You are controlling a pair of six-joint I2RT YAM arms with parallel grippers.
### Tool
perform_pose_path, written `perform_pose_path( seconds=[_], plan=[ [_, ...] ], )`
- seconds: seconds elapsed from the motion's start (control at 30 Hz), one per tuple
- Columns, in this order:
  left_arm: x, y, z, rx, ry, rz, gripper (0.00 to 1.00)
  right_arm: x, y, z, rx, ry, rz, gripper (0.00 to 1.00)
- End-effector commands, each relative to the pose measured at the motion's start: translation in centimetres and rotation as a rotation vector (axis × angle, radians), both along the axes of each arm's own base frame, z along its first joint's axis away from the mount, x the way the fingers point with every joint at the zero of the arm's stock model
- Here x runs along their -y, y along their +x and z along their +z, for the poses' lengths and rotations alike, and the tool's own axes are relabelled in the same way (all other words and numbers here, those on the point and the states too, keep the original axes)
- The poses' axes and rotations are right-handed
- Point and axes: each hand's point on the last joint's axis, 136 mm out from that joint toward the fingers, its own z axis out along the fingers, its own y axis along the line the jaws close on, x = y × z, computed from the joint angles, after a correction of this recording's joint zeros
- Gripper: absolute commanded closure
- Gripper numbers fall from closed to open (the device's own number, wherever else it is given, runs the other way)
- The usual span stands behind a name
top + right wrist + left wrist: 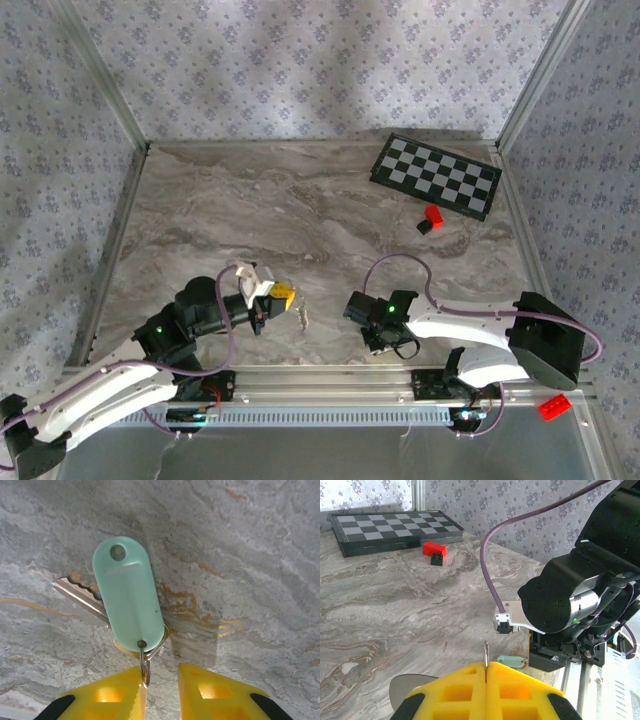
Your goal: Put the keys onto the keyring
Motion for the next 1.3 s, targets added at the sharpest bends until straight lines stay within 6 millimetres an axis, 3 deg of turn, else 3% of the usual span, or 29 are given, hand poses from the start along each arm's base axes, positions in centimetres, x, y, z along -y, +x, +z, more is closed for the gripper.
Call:
perform_pose_path(
  seconds=[0.0,0.23,0.77,1.0,1.27],
  plan=[
    [0.1,-0.1,3.0,0.055,-0.069,-0.015,1.0,-0.4,0.7,0.7,0.047,-0.01,0.018,0.77],
    [0.2,-0.1,3.1,0.052,-0.065,-0.015,1.0,-1.0,1.2,0.8,0.07,-0.015,0.04,0.78],
    [0.2,-0.1,2.6,0.043,-0.057,-0.015,1.0,-0.6,1.1,1.4,0.07,-0.068,0.061,0.95],
    [0.1,-0.1,2.5,0.046,-0.062,-0.012,1.0,0.3,-0.4,2.1,-0.069,-0.118,0.084,0.99],
    [0.1,-0.1,2.1,0.044,-0.071,-0.011,1.0,0.8,-0.2,2.5,-0.273,-0.203,0.178,1.0]
  ],
)
